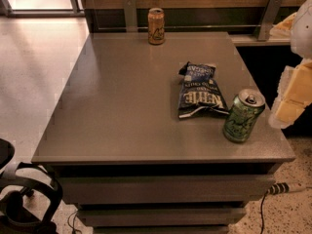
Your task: Move green can near orange can
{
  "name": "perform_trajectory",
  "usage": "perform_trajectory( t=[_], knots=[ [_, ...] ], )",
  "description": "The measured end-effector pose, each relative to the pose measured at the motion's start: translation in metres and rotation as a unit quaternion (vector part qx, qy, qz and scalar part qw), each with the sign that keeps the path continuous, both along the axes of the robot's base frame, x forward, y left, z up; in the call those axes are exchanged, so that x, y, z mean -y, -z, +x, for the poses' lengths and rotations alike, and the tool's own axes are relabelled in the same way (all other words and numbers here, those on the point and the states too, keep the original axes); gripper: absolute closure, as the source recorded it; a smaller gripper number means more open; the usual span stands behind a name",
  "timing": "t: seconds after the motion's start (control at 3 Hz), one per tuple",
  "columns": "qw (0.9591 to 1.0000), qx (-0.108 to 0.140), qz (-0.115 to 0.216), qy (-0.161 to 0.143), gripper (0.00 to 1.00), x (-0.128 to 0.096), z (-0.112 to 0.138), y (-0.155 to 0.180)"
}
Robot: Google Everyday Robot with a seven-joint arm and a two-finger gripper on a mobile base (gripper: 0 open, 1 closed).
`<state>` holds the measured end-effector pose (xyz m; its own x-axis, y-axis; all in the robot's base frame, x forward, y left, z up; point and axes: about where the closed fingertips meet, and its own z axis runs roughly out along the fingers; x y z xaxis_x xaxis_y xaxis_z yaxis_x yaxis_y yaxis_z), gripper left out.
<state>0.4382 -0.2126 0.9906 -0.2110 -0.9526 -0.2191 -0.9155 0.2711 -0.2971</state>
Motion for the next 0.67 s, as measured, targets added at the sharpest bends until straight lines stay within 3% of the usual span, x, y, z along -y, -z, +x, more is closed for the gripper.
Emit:
perform_trajectory(
  t=[0.33, 0.67],
  knots=[
    [1.0, 0.0, 0.0, 0.0, 0.0, 0.0, 0.0, -0.0001],
    [0.9989, 0.007, 0.044, -0.016, 0.0, 0.0045, -0.0002, -0.0006]
  ],
)
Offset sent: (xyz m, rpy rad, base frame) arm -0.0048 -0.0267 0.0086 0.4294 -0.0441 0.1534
